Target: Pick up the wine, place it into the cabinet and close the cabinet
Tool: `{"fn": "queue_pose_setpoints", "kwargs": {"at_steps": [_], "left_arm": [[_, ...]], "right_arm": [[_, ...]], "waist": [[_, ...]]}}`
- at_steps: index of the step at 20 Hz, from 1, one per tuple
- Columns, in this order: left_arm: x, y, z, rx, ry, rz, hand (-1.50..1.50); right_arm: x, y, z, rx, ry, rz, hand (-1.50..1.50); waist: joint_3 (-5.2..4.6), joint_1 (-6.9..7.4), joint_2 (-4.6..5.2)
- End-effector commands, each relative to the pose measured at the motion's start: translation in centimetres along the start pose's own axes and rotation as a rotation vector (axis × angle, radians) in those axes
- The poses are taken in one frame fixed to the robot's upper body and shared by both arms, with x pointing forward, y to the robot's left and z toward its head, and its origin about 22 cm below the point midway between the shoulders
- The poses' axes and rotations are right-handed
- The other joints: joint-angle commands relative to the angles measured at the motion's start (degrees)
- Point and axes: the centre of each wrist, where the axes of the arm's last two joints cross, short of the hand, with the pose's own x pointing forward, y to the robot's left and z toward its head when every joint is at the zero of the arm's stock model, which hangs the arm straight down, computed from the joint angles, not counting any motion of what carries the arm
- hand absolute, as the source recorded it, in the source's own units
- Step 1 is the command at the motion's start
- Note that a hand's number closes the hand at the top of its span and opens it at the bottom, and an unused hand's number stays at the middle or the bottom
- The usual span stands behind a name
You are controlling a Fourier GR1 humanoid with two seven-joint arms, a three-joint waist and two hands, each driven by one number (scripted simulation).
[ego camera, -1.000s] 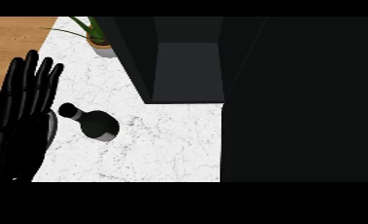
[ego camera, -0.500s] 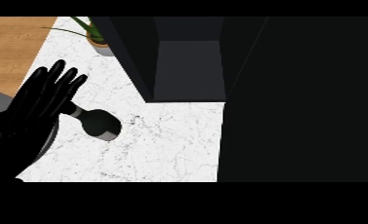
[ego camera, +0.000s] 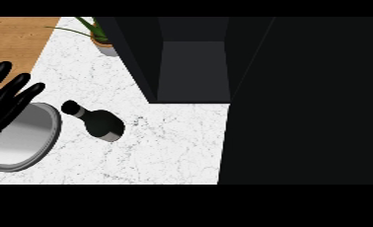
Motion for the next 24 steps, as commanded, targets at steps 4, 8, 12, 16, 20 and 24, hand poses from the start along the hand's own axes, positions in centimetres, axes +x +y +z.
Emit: {"fn": "queue_pose_setpoints", "kwargs": {"at_steps": [4, 8, 12, 16, 20, 24], "left_arm": [[2.9, -1.3, -1.0, 0.009, 0.027, 0.017, -1.50], [3.0, 0.9, 1.5, 0.036, 0.062, 0.015, -1.50], [3.9, -0.2, 0.6, 0.051, 0.050, -0.001, -1.50], [1.9, -0.6, 0.2, 0.060, 0.083, -0.016, -1.50], [1.5, 0.7, 0.4, 0.096, 0.088, -0.016, -1.50], [1.1, 0.8, -0.2, 0.097, 0.104, -0.027, -1.50]], "right_arm": [[2.0, 3.3, 0.3, 0.000, -0.016, -0.041, -1.50], [4.1, 2.6, 1.3, -0.001, -0.008, -0.031, -1.50], [5.0, 2.6, 2.2, -0.010, 0.010, -0.027, -1.50], [4.8, 3.1, 1.6, 0.010, -0.015, -0.021, -1.50], [5.4, 3.3, 2.2, 0.002, 0.007, -0.060, -1.50], [5.5, 3.3, 1.1, -0.010, 0.001, -0.039, -1.50]], "waist": [[0.03, -0.07, 0.05], [-0.03, 0.00, 0.02], [-0.02, -0.26, -0.07], [-0.03, -0.47, -0.04], [-0.04, -0.90, -0.07], [-0.04, -0.71, 0.00]]}}
